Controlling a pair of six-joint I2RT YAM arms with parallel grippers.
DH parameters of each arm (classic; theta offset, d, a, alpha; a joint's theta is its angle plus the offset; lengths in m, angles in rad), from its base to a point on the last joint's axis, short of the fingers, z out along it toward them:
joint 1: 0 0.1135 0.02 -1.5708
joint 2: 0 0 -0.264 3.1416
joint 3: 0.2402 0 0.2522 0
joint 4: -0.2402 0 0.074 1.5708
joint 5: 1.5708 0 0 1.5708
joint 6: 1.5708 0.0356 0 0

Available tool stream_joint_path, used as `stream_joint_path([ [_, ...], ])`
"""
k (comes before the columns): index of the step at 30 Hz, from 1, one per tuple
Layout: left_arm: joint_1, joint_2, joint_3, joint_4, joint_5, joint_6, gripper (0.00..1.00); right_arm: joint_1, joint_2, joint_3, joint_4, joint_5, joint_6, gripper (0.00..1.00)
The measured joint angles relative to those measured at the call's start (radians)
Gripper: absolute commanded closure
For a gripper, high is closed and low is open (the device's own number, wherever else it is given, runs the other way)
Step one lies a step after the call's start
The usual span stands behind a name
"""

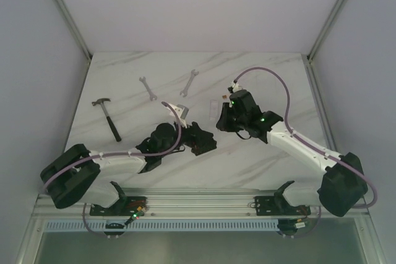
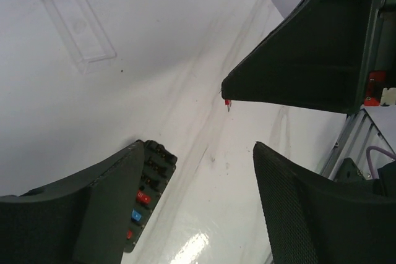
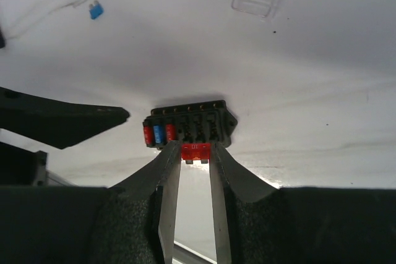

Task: Snap on the fuse box
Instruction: Pick up the fuse from the center of the board.

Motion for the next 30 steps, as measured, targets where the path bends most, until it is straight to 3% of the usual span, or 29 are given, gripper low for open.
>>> stream_joint_path([
  [7, -0.016, 0.104, 0.001, 0.151, -0.006, 0.034, 0.39, 0.006, -0.026, -0.010, 0.041, -0.022, 0.053, 0.76],
  [30, -0.021, 0.186, 0.031, 0.276, 0.036, 0.023, 0.79, 0.018, -0.026, -0.040, 0.098, -0.048, 0.106, 0.76],
])
